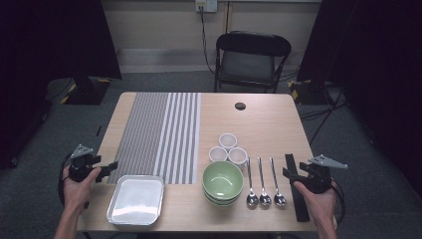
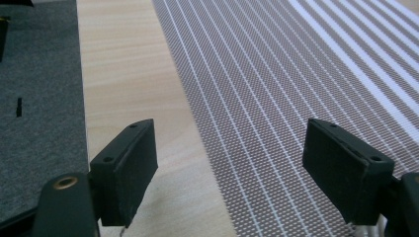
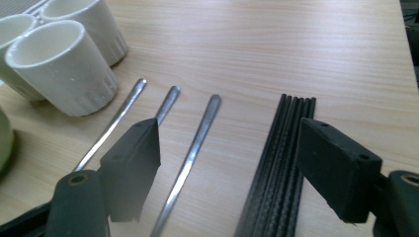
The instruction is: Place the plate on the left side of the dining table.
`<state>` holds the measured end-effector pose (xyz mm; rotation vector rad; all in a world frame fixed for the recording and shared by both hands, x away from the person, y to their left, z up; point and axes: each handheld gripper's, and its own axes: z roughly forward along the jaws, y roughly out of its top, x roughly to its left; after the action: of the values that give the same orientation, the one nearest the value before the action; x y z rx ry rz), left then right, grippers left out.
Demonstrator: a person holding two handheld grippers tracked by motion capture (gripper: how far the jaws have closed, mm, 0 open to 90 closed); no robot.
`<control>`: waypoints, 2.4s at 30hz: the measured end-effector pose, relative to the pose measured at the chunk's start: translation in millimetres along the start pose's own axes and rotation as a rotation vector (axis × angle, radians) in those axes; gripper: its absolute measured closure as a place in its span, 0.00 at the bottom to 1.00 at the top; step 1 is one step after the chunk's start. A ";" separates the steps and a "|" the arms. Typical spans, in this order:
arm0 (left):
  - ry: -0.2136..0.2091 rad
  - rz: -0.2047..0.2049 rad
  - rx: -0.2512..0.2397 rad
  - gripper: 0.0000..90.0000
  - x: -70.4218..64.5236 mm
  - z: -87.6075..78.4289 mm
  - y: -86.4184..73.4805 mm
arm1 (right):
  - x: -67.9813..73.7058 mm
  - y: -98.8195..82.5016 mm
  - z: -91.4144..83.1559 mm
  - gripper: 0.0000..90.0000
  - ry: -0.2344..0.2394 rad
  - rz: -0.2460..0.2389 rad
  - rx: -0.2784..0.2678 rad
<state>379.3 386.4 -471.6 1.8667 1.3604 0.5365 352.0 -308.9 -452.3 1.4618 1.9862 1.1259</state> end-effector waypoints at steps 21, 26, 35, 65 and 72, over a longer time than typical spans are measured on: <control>-0.037 0.051 0.015 0.25 -27.7 -35.7 -7.0 | 44.0 20.2 -9.6 0.42 0.101 -0.067 -0.058; -0.054 0.058 0.004 0.25 -33.6 -42.6 -7.9 | 50.9 21.0 -7.5 0.43 0.103 -0.079 -0.059; -0.097 0.063 -0.010 0.25 -46.6 -51.0 -4.2 | 82.2 32.9 -15.5 0.44 0.152 -0.118 -0.075; -0.168 0.049 -0.038 0.29 -69.0 -47.9 1.8 | 185.3 80.0 32.2 0.61 0.464 -0.194 -0.078; -0.162 0.029 -0.025 0.32 -59.3 -48.0 -6.4 | 214.7 90.6 40.7 0.61 0.530 -0.224 -0.077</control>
<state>320.9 347.7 -440.8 1.8698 1.2166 0.4056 358.5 -84.8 -376.8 0.9296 2.3425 1.5833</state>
